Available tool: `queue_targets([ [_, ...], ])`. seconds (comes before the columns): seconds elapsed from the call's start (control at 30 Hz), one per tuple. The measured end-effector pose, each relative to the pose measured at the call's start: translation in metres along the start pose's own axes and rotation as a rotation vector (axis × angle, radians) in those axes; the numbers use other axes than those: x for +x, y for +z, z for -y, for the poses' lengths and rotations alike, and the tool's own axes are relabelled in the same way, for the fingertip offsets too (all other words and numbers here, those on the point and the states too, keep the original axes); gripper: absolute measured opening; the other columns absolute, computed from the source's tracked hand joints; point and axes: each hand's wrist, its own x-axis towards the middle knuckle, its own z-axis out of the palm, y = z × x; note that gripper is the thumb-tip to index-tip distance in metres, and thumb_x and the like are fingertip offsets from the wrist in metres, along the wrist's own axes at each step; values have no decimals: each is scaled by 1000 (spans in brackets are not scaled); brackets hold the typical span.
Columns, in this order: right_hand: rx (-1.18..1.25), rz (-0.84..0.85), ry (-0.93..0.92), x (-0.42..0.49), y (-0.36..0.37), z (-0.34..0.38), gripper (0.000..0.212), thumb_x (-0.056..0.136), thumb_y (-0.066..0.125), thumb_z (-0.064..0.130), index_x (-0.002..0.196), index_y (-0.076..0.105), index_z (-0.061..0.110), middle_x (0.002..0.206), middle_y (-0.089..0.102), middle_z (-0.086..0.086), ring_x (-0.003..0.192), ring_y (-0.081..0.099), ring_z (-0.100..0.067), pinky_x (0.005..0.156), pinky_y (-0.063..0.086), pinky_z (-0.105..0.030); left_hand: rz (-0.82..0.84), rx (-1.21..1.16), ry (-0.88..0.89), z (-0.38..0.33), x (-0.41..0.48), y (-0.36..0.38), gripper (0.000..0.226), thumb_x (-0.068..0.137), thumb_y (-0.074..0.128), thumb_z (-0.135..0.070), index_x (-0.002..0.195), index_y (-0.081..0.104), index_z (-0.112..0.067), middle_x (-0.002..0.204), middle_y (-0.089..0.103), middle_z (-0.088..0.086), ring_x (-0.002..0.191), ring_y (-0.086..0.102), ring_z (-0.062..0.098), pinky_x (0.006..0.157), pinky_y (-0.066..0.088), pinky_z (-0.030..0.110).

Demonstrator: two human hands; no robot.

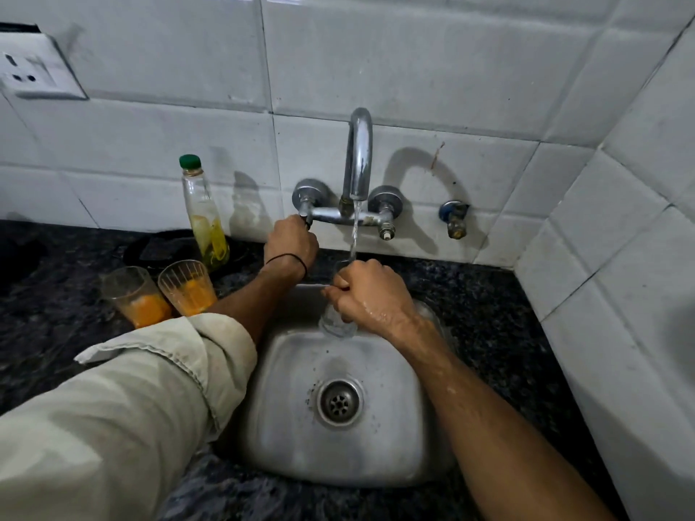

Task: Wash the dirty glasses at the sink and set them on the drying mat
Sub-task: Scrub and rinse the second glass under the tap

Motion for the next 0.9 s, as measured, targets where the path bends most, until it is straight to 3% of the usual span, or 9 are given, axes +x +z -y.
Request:
queue_targets([
  [0.1, 425, 5, 143, -1, 4, -5, 40, 90, 64, 32, 55, 56, 16, 59, 71, -2, 57, 69, -17, 62, 53, -30, 76, -118, -16, 10, -2, 1, 22, 94, 49, -16, 105, 62, -2, 101, 66, 21, 92, 61, 40, 70, 42, 38],
  [0.23, 1179, -58, 381, -10, 22, -19, 23, 92, 66, 17, 75, 67, 2, 62, 66, -10, 52, 65, -25, 55, 52, -28, 243, -659, -226, 27, -53, 1, 49, 82, 62, -51, 98, 68, -5, 96, 70, 23, 91, 68, 37, 85, 56, 46],
  [0.3, 1423, -67, 592, -15, 44, -27, 18, 92, 65, 20, 77, 66, 8, 62, 62, -6, 53, 60, -20, 57, 51, -28, 360, -946, -265, 32, -96, 3, 38, 89, 66, -39, 106, 68, -5, 98, 72, 24, 90, 69, 33, 82, 57, 41],
  [0.37, 1560, -32, 809, -22, 70, -33, 17, 87, 67, 28, 77, 69, 14, 69, 66, -6, 66, 63, -23, 67, 51, -32, 411, -1047, -187, 38, -133, 5, 26, 88, 71, -24, 110, 68, -10, 101, 74, 12, 95, 70, 27, 79, 57, 33],
  [0.5, 1847, 14, 1033, -43, 114, -26, 34, 88, 62, 33, 106, 73, 7, 95, 75, -14, 89, 69, -29, 78, 57, -38, 390, -995, 6, 58, -169, 16, 56, 72, 84, -3, 121, 60, -15, 111, 71, 2, 105, 68, 15, 89, 55, 28],
  [0.6, 1876, -16, 1156, -60, 132, -15, 29, 96, 52, 29, 106, 67, 7, 80, 70, -14, 77, 67, -27, 60, 56, -33, 368, -892, 74, 64, -178, 21, 57, 68, 86, -2, 119, 62, -13, 109, 72, -1, 105, 67, 11, 93, 53, 26],
  [0.7, 1590, -88, 1171, -77, 138, -9, 31, 103, 39, 21, 99, 65, 6, 79, 67, -16, 69, 63, -26, 48, 54, -28, 371, -823, 76, 73, -180, 23, 55, 66, 90, -11, 116, 65, -16, 107, 73, -2, 103, 68, 11, 93, 53, 30],
  [0.8, 1159, -83, 972, -96, 139, -9, 31, 96, 34, 14, 97, 64, 7, 94, 72, -16, 80, 68, -31, 62, 58, -38, 382, -755, 97, 75, -182, 22, 56, 65, 91, -18, 115, 66, -18, 106, 73, -3, 102, 68, 11, 94, 54, 34],
  [0.9, 899, -65, 686, -112, 132, -15, 25, 94, 46, 9, 106, 60, 24, 114, 61, 2, 95, 63, -10, 73, 52, -25, 387, -718, 125, 75, -184, 19, 55, 65, 91, -25, 114, 66, -20, 104, 73, -6, 100, 68, 9, 92, 54, 32],
])
